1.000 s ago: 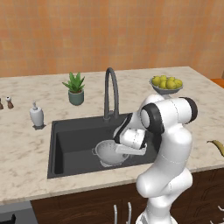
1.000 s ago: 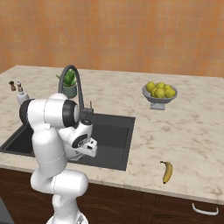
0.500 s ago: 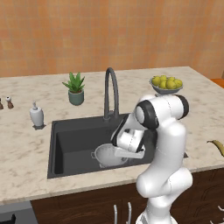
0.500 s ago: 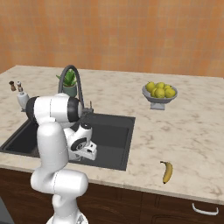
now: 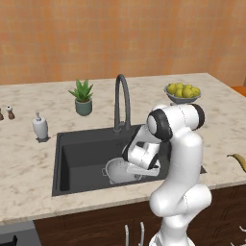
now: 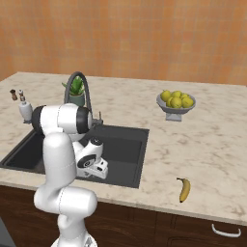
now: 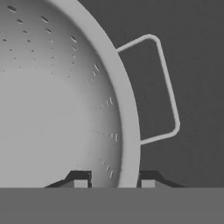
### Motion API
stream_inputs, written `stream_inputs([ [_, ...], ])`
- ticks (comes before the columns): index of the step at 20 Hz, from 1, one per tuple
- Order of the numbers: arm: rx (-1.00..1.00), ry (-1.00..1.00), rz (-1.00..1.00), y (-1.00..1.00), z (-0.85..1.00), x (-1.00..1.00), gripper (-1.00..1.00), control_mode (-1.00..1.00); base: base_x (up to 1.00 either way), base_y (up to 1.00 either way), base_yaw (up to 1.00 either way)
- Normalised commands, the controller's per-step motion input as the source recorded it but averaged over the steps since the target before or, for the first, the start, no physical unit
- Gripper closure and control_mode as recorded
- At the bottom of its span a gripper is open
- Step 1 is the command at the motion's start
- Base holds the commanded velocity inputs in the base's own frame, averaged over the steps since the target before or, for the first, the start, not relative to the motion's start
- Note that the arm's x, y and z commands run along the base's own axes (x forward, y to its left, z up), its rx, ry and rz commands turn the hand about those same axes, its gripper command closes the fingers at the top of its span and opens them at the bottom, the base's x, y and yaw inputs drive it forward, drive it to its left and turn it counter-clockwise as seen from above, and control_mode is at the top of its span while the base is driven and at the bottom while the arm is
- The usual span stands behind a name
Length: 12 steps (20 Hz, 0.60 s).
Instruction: Put the colander in the sink, put the banana in the colander, and turn on the sink faucet and pour water over the colander.
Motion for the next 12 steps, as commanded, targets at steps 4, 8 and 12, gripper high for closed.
stream_inputs([
  [4,0.00,0.01,-0.01,0.00,0.00,0.01,-1.00,-1.00,0.00,0.00,0.00],
  [8,0.00,0.00,0.00,0.00,0.00,0.00,-1.00,-1.00,0.00,0.00,0.00],
  [12,0.00,-0.03,0.00,0.00,0.14,-0.01,-1.00,-1.00,0.00,0.00,0.00],
])
